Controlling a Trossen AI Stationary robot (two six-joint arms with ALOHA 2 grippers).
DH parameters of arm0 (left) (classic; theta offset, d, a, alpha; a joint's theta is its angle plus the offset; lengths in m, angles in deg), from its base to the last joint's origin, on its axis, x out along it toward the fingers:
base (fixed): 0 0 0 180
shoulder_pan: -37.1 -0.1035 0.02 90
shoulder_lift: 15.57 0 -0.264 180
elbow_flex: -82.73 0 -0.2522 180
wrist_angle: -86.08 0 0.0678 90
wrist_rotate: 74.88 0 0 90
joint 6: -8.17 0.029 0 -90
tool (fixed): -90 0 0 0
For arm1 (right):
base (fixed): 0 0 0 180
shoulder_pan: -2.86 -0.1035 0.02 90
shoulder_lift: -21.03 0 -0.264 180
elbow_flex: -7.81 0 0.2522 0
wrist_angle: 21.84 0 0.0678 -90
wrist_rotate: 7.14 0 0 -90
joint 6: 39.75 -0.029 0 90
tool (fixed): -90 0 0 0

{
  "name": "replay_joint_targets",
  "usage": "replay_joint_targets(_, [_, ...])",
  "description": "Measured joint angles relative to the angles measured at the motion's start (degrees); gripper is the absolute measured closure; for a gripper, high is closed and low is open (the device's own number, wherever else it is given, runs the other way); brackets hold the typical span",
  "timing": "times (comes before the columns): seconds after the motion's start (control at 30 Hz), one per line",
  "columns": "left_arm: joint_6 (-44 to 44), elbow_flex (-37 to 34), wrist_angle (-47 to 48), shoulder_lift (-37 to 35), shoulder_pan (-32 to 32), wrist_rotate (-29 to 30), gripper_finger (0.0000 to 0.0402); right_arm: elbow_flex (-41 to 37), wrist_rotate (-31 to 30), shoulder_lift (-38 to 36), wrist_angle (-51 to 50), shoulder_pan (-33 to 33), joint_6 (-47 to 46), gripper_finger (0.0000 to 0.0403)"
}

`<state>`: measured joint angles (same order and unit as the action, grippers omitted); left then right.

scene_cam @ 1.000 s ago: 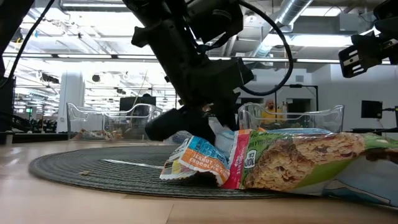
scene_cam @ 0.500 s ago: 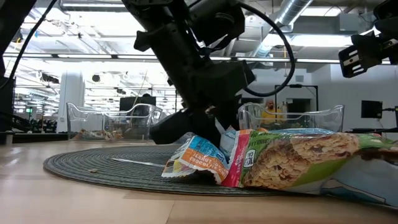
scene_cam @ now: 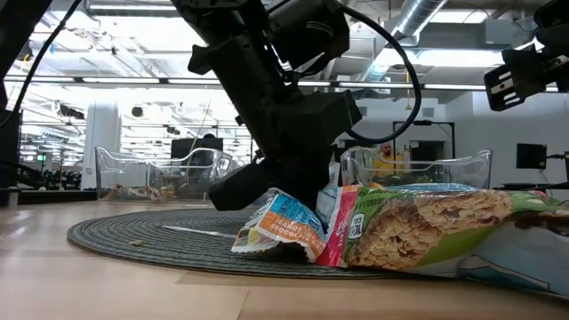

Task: Pick and place Granola Bars by type
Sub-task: Put the yellow granola bar into the left transparent bin

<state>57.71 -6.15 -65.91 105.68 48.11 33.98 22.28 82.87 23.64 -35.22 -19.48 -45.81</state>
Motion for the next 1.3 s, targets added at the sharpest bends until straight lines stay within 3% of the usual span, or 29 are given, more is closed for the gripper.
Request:
replay_joint_targets(0.37, [-0.76,-0.04,-0.67,0.11,0.69,2.61,0.0395,0.02,0.0,0.0,0.0,0.01,0.0,0.0266])
replay_joint_targets(0.9, [-1.33,0.0,-1.62,-0.09,0.76,1.77,0.0288,0.04,0.0,0.0,0.0,0.0,0.0,0.0264])
replay_joint_targets(1.13, [-1.01,0.05,-1.43,-0.24,1.52,6.52,0.0278,0.07,0.0,0.02,0.01,0.02,0.0,0.0266])
replay_joint_targets(1.3, [-1.14,3.99,3.67,-0.3,1.54,7.71,0.0278,0.07,0.0,0.01,0.0,0.0,0.0,0.0264])
